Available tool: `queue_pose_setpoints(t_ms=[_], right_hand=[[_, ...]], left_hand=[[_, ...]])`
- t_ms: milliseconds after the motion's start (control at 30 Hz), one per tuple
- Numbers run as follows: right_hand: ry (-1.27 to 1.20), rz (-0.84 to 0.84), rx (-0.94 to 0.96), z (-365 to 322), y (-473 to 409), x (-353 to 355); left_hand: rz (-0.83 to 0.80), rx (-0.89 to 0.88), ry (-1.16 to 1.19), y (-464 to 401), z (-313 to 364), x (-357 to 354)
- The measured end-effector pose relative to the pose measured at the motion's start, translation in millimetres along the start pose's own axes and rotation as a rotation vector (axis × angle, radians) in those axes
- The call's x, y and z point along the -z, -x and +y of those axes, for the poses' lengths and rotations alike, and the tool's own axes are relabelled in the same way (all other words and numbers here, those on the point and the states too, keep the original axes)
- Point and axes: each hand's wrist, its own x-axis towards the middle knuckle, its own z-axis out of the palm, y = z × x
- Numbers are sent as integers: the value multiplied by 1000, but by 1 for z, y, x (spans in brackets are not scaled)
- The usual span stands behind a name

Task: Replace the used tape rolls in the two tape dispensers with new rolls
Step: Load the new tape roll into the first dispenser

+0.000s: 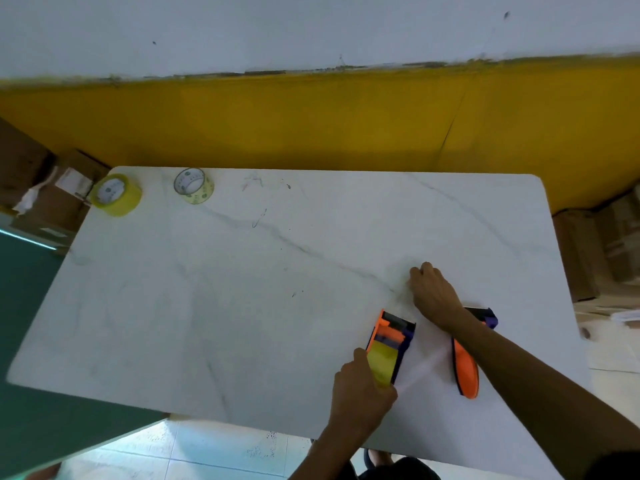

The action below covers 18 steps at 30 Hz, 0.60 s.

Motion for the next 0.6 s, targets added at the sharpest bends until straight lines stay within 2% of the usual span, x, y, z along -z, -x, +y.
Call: queue_pose_setpoints(t_ms=[133,333,433,500,600], right_hand=[[-239,-217,-35,0,-10,17],[-1094,-569,-357,-18,-4,48],[-1435,-624,-342,-36,5,44],[-1678,-619,-387,-55,18,43],[-1918,-632,-488,-72,39,32]], left_hand=[[92,-25,131,5,3,19],[230,-56,306,13,20,62],[266,-64,343,9,21,73],[284,-50,362,4,22,74],[316,-36,360,-3,26,72]])
